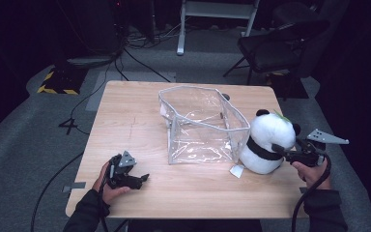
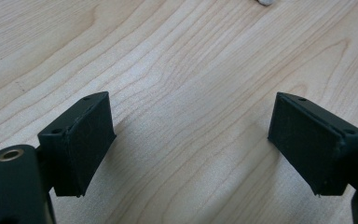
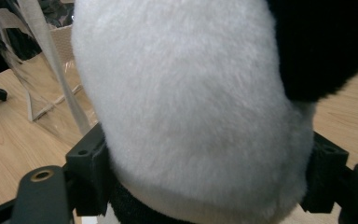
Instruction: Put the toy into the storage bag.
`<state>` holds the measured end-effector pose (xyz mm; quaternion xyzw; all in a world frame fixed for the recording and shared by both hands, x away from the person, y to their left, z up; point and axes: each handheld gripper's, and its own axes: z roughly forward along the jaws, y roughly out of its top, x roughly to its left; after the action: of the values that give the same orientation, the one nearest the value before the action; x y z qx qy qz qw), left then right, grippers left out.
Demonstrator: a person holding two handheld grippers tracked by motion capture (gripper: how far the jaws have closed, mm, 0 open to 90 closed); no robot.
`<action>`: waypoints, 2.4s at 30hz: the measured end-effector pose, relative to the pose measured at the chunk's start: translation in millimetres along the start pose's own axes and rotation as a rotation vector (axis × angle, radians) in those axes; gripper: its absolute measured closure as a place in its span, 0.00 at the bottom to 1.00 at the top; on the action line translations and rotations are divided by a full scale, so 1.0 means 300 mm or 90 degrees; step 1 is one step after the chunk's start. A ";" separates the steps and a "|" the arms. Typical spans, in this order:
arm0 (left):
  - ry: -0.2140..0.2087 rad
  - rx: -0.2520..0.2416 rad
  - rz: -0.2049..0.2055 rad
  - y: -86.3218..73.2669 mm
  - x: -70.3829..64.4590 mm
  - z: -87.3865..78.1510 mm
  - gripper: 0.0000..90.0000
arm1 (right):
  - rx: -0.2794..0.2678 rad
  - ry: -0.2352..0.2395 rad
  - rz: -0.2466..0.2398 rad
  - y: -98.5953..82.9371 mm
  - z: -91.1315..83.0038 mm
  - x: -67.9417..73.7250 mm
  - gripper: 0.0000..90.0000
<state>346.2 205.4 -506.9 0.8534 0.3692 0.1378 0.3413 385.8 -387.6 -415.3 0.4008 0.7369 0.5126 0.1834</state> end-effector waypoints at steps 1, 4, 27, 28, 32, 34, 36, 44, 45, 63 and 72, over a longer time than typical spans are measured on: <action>0.000 0.000 0.000 0.000 0.000 0.000 0.16 | -0.001 -0.001 0.000 -0.001 0.000 0.000 0.25; -0.001 -0.001 -0.003 -0.001 -0.001 0.000 0.16 | 0.000 -0.006 -0.004 0.000 -0.001 0.006 0.30; 0.000 -0.001 -0.003 -0.001 -0.001 0.000 0.16 | -0.039 -0.068 -0.077 0.001 -0.058 0.068 0.49; 0.001 0.000 -0.004 -0.001 -0.001 -0.001 0.16 | -0.040 -0.069 -0.078 0.003 -0.061 0.069 0.49; 0.003 0.000 -0.004 -0.002 -0.002 -0.002 0.16 | -0.052 -0.071 -0.081 0.016 -0.071 0.075 0.50; 0.003 0.000 -0.004 -0.002 -0.002 -0.002 0.16 | -0.055 -0.072 -0.079 0.021 -0.075 0.077 0.50; 0.003 0.000 -0.004 -0.002 -0.002 -0.002 0.16 | -0.061 -0.078 -0.079 0.026 -0.080 0.079 0.50; 0.003 0.000 -0.004 -0.002 -0.002 -0.002 0.16 | -0.074 -0.096 -0.082 0.055 -0.100 0.083 0.50; 0.003 0.000 -0.004 -0.002 -0.002 -0.002 0.16 | -0.076 -0.098 -0.081 0.061 -0.104 0.084 0.50; 0.004 0.000 -0.004 -0.002 -0.002 -0.002 0.16 | -0.109 -0.132 -0.102 0.147 -0.167 0.092 0.50; 0.005 0.000 -0.004 -0.002 -0.002 -0.002 0.16 | -0.123 -0.140 -0.117 0.194 -0.177 0.097 0.50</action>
<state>345.2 205.6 -506.9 0.8517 0.3732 0.1396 0.3403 355.1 -388.3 -337.1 0.3662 0.6932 0.5150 0.3467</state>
